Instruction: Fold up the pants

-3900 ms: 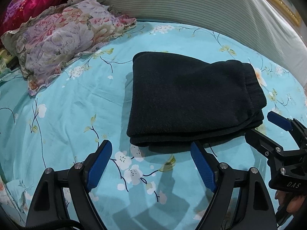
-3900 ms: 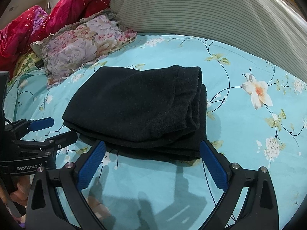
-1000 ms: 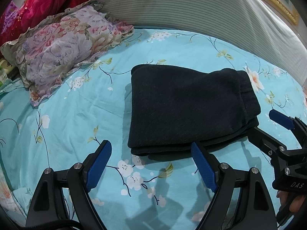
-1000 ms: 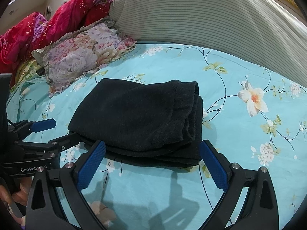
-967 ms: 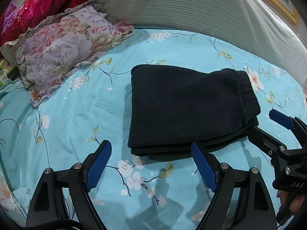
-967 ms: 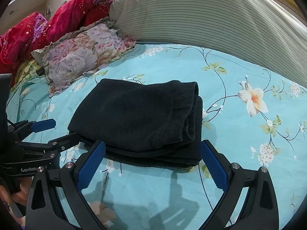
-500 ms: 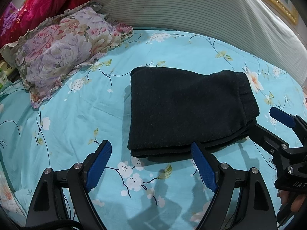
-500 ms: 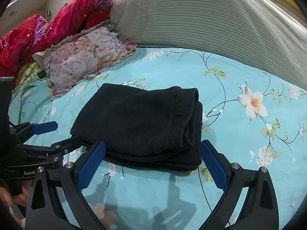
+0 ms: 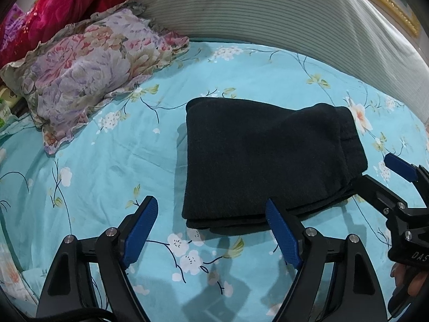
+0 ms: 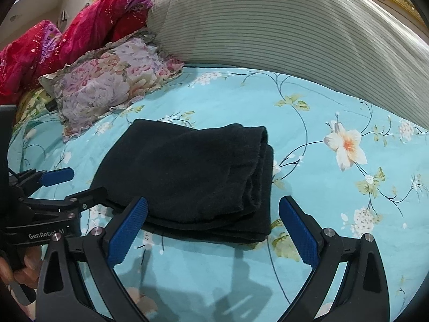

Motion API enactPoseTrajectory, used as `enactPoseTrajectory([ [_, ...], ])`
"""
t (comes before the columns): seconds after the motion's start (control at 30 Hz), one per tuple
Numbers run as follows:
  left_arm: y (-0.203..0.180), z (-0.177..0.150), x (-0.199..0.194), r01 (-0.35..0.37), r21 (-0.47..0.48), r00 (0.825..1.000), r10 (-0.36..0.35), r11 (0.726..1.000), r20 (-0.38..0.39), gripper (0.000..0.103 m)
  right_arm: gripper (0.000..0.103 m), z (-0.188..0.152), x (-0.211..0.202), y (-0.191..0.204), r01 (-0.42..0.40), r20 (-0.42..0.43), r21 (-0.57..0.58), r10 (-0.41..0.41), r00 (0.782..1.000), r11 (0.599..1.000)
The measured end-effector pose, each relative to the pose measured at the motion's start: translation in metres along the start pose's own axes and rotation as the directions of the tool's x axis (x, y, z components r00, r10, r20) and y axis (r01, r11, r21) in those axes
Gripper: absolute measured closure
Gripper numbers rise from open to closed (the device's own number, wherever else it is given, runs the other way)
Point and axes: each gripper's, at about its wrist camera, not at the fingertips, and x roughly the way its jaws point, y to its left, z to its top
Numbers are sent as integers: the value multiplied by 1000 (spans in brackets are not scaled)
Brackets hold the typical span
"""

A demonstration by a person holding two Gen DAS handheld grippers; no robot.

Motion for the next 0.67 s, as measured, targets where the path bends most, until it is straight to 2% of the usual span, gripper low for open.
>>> enactPoseTrajectory([
  [0.67, 1, 9, 10, 22, -15, 998, -23, 1000, -55, 22, 5, 2, 5, -13, 14, -25, 48, -13, 1000, 999],
])
